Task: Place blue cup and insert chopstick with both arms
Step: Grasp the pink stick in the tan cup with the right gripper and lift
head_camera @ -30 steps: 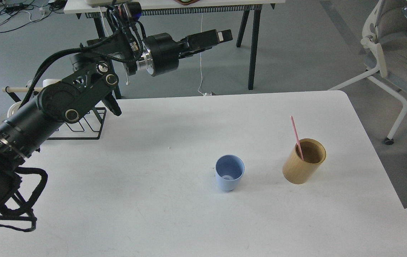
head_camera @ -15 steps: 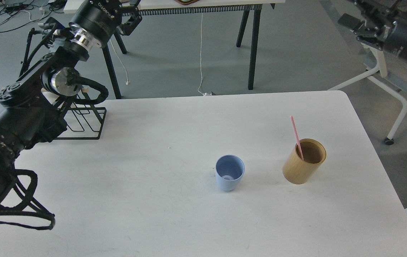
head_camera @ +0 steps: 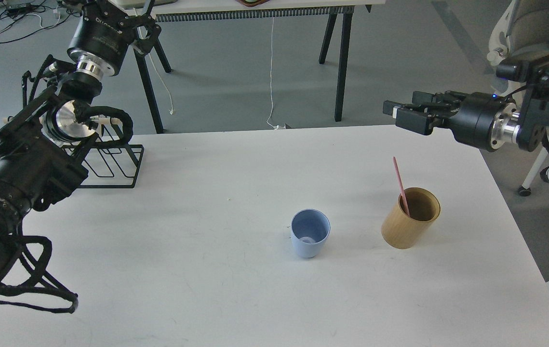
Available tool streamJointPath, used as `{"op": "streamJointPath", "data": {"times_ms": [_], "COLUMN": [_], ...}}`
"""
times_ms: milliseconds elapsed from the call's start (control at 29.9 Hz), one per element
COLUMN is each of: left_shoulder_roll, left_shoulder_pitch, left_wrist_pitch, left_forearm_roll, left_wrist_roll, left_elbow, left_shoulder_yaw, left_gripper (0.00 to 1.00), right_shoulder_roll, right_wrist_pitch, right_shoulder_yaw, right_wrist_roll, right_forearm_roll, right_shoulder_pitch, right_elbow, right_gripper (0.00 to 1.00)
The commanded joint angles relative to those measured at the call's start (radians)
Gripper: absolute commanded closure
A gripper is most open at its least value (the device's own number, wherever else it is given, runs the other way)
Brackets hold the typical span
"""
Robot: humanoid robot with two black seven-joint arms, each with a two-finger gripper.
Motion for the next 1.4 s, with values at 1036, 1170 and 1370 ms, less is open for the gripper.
{"op": "streamJointPath", "data": {"times_ms": [1036,1170,1370], "left_shoulder_roll": [0.002,0.003,0.003], "left_shoulder_pitch": [0.002,0.005,0.005], "left_wrist_pitch": [0.0,0.0,0.0], "left_forearm_roll": [-0.008,-0.008,-0.008], "left_wrist_roll": [-0.008,-0.008,-0.008], "left_elbow": [0.0,0.001,0.001], "left_shoulder_yaw": [0.001,0.001,0.001], "left_gripper": [0.0,0.0,0.0], "right_shoulder_roll": [-0.005,0.002,-0.001], "right_wrist_pitch": [-0.034,-0.034,-0.034], "right_shoulder_yaw": [-0.202,-0.2,-0.2], "right_wrist_roll": [0.003,0.003,0.003], "right_forearm_roll": [-0.239,-0.239,-0.239], "right_shoulder_pitch": [-0.037,-0.034,-0.032], "right_elbow": [-0.008,-0.01,-0.009], "right_gripper": [0.86,0.92,0.99]}}
